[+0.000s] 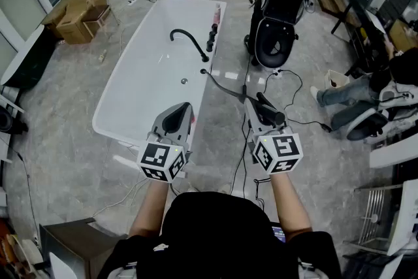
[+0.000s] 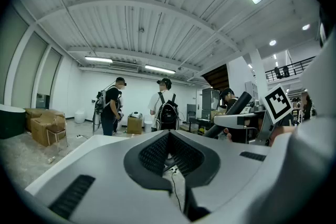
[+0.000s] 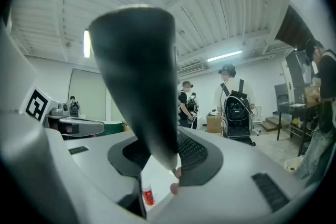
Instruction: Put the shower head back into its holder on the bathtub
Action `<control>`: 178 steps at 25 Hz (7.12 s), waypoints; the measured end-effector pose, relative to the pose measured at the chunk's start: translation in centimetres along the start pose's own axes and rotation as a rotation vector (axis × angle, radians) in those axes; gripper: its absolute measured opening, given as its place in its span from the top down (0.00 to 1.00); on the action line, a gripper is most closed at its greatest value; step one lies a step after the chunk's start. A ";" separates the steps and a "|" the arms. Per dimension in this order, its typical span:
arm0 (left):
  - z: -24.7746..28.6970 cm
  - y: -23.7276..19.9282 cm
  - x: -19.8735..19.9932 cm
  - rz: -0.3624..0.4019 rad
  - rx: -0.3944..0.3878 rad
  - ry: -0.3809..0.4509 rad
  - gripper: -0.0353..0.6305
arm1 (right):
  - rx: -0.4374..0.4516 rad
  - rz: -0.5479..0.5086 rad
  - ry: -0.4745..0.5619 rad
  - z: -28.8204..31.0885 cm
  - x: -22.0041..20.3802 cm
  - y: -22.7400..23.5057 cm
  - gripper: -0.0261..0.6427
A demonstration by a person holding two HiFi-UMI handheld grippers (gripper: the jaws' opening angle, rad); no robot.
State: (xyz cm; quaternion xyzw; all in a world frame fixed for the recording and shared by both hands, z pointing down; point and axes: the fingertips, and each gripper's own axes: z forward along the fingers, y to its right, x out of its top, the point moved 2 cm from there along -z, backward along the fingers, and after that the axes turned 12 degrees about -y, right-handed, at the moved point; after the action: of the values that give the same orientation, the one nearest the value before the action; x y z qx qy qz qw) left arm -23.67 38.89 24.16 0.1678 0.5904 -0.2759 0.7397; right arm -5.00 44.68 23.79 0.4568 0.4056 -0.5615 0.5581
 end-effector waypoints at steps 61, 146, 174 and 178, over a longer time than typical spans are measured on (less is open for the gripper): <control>32.6 -18.8 5.8 -0.089 -0.002 -0.071 0.93 | 0.094 0.008 -0.109 34.8 5.3 14.8 0.75; 49.1 -33.5 -22.6 -0.551 0.371 -0.432 0.93 | 0.553 -0.215 -0.708 67.3 -23.6 16.8 0.75; 52.8 -33.0 -29.7 -0.591 0.286 -0.549 0.93 | 0.565 -0.267 -0.824 72.1 -33.7 17.3 0.75; 52.9 -33.4 -30.7 -0.601 0.295 -0.555 0.93 | 0.565 -0.279 -0.843 72.6 -35.1 17.2 0.75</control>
State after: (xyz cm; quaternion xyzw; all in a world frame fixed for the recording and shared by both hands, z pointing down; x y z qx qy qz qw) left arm -7.24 -11.49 69.44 0.0119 0.3459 -0.5952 0.7252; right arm 6.35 -17.28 77.00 0.2657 0.0356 -0.8530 0.4477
